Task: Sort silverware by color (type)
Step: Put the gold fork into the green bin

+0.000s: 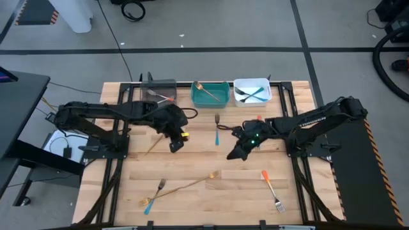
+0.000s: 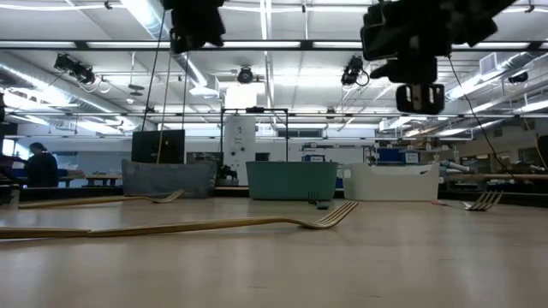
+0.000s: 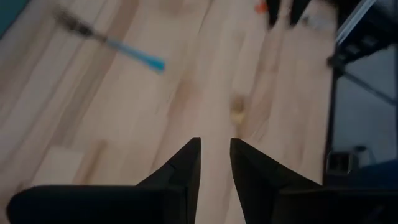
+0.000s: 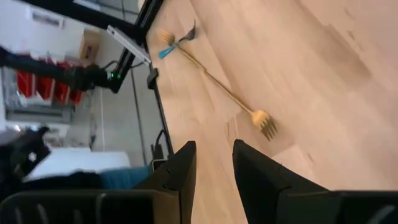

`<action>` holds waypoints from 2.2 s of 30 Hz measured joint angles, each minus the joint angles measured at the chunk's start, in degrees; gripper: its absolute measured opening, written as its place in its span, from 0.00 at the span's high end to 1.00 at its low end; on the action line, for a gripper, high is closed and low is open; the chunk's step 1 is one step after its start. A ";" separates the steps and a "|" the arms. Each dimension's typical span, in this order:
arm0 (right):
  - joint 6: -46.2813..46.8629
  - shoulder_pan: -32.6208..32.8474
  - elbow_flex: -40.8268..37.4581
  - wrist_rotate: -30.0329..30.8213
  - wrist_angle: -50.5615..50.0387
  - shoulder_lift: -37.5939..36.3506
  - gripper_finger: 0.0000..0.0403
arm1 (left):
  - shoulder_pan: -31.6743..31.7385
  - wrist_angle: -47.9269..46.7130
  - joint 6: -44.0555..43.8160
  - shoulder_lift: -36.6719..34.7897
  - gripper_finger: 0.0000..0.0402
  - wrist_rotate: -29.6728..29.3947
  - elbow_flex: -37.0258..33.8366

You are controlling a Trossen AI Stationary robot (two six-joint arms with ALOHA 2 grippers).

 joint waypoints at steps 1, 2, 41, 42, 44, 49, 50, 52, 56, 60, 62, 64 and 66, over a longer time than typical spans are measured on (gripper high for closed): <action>1.90 0.96 -1.40 1.31 2.21 0.00 0.72 | -0.73 1.54 -0.77 0.01 0.76 -0.80 0.00; 3.74 1.91 -2.97 2.85 4.28 0.00 0.72 | -1.40 2.79 -1.71 0.02 0.76 -1.53 0.00; 23.62 10.28 -4.55 16.81 38.95 32.06 0.72 | -7.85 6.15 -7.40 5.07 0.76 -9.26 -0.04; 23.56 10.28 -4.57 17.05 38.64 31.92 0.72 | -7.85 6.05 -7.40 5.07 0.76 -9.26 -0.04; 23.09 10.28 -4.69 17.24 38.12 31.26 0.72 | -7.85 6.06 -7.42 5.05 0.76 -9.26 -0.04; 22.80 10.11 -4.64 17.80 35.19 30.23 0.72 | -7.88 5.63 -7.45 5.05 0.76 -9.26 -0.04; 22.81 10.03 -4.66 17.82 33.85 30.23 0.72 | -8.04 5.55 -7.45 5.05 0.76 -9.26 -0.04; 22.83 9.93 -4.59 17.86 32.53 30.18 0.72 | -8.36 5.53 -7.41 5.05 0.76 -9.26 -0.04; 22.35 9.89 -4.53 18.36 31.76 30.10 0.72 | -9.15 5.42 -7.40 5.18 0.76 -9.26 -0.04; 22.58 9.93 -4.50 18.34 31.67 30.33 0.72 | -9.97 5.36 -7.38 5.31 0.76 -9.24 -0.04; 23.24 10.22 -4.46 18.54 31.71 30.60 0.72 | -10.12 5.34 -7.37 5.32 0.76 -9.24 -0.04; 23.25 10.57 -4.44 19.26 31.69 30.64 0.72 | -10.12 5.36 -7.37 5.33 0.76 -9.24 -0.03; 23.46 10.70 -4.42 20.03 31.69 30.66 0.72 | -10.12 5.34 -7.25 5.33 0.76 -9.24 -0.04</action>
